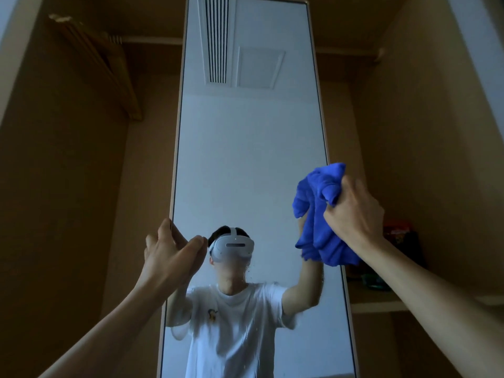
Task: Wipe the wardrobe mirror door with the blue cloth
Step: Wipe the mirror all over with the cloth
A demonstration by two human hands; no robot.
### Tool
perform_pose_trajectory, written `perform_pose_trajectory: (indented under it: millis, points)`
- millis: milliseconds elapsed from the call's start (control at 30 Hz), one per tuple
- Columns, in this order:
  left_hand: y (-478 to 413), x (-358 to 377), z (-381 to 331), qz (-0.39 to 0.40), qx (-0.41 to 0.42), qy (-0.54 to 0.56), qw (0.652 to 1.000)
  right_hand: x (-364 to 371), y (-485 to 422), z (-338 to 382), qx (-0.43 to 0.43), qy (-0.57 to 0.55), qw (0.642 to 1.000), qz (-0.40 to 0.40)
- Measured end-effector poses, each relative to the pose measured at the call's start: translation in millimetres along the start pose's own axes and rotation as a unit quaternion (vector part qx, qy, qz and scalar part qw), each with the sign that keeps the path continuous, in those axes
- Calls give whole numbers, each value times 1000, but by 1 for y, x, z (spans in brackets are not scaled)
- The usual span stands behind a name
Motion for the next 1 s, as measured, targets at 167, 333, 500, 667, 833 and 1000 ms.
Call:
perform_pose_trajectory:
  millis: [167, 333, 500, 667, 833, 1000]
  points:
    - [-14, -2, -2, -10, 25, 17, 999, 2, 14, -6, 30, -2, 999, -28]
    - [-11, -5, 0, -13, 56, 32, 998, 8, 21, 16, 42, -10, 997, -65]
    - [-9, -9, -1, 2, 45, 81, 996, 17, 31, 71, -1, -31, 997, -65]
    - [-11, -15, 4, -10, 59, 112, 992, 35, 54, 165, -55, -68, 995, -44]
    - [-6, -18, -2, 3, 62, 193, 979, 44, 76, 242, -99, -71, 990, -76]
    - [-4, -17, -1, 28, 58, 229, 971, 53, 84, 273, -121, -53, 990, -57]
Point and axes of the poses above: each hand's wrist, its own y-axis away from the middle knuckle, its own x-axis out of the palm, z = x × y, the point moved 8 cm from there along -y, towards the middle knuckle, and after that the axes turned 3 degrees about y, right-handed, at the moved point
